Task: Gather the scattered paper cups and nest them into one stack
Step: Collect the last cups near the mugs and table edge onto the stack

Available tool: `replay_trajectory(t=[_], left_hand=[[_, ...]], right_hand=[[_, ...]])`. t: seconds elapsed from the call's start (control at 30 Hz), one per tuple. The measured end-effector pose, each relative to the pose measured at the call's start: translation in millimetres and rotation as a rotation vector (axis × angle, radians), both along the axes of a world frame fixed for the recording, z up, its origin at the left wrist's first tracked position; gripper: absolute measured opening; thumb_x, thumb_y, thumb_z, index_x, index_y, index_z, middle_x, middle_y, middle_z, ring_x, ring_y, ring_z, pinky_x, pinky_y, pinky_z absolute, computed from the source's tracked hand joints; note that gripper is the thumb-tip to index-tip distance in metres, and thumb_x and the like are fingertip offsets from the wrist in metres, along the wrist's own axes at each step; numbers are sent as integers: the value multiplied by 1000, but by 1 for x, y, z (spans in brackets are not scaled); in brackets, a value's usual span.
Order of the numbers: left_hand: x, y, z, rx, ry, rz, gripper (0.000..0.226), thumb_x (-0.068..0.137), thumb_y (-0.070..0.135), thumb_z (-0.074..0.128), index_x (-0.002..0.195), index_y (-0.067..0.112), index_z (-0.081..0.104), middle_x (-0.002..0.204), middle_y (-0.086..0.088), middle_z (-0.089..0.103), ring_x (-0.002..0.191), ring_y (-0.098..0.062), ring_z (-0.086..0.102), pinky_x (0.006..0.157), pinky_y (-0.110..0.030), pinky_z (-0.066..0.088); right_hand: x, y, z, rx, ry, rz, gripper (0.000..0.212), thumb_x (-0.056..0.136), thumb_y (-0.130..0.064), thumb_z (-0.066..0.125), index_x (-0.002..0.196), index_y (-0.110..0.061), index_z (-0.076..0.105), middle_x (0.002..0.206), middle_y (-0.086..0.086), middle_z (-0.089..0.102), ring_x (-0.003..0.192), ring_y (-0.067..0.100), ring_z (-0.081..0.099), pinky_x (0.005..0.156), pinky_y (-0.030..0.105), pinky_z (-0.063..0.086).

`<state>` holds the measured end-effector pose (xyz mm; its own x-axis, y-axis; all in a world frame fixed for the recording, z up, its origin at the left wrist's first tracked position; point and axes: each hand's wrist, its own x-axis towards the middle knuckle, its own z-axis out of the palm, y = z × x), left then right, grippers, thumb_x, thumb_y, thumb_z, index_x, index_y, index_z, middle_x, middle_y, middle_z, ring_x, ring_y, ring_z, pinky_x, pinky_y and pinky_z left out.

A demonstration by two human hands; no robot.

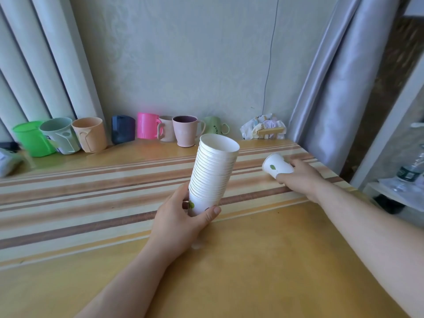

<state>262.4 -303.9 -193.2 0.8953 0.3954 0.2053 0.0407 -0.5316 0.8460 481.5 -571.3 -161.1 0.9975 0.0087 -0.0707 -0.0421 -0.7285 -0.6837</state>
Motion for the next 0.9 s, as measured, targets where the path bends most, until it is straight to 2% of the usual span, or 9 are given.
replay_trajectory(t=[0.1,0.17,0.2,0.3,0.47,0.57,0.63,0.8,0.9], left_hand=[[-1,0,0,1,-6,-7,55,77,61,89,124,50,63,110,22,73,104,-2,65,91,-36,57],[-1,0,1,-5,-5,-11,52,77,60,89,121,52,62,111,21,73,104,-2,65,91,-35,57],[-1,0,1,-10,-4,-12,51,77,60,89,119,52,61,111,20,73,104,-2,65,91,-34,56],[-2,1,0,-11,-5,-14,50,78,59,89,118,51,61,112,18,73,106,-3,64,89,-32,55],[0,2,-1,-3,-9,-23,54,78,61,88,123,48,62,112,19,73,106,-5,65,91,-34,56],[-1,2,-2,-8,-17,-23,54,77,62,88,123,49,62,111,18,74,106,-5,65,92,-36,57],[-1,2,-1,-8,-21,-22,55,77,63,88,123,49,62,111,18,73,105,-4,65,92,-36,57],[0,2,-1,-3,-32,-27,58,76,64,88,126,51,61,111,17,74,105,-4,65,92,-36,57],[0,2,-1,-1,-34,-23,59,76,64,87,127,50,61,111,17,74,105,-5,65,94,-38,57]], right_hand=[[-25,12,15,671,218,37,41,93,-8,63,133,-17,62,121,7,63,88,22,56,74,35,41],[-43,23,30,1119,354,93,31,92,0,59,117,-18,65,113,3,69,89,23,61,75,36,45],[-50,28,37,1240,365,163,32,91,1,62,115,-20,63,111,0,71,94,26,64,78,38,48],[-74,47,66,1237,288,394,45,80,-8,74,120,-23,61,121,-1,71,99,25,69,81,40,51],[-103,78,112,1182,148,489,32,81,-33,76,111,-30,68,108,-8,78,99,19,67,89,41,49],[-121,98,112,1029,61,578,27,91,-10,80,110,-27,71,98,-8,80,86,10,75,79,32,57],[-129,106,103,922,83,639,28,91,-3,78,110,-23,73,101,-7,82,88,8,78,79,32,59],[-134,108,87,957,116,634,34,93,-4,76,118,-26,73,105,-9,82,90,3,78,89,38,56],[-133,109,82,986,119,579,60,80,-17,83,137,-25,64,111,-5,81,94,6,78,92,42,57]])
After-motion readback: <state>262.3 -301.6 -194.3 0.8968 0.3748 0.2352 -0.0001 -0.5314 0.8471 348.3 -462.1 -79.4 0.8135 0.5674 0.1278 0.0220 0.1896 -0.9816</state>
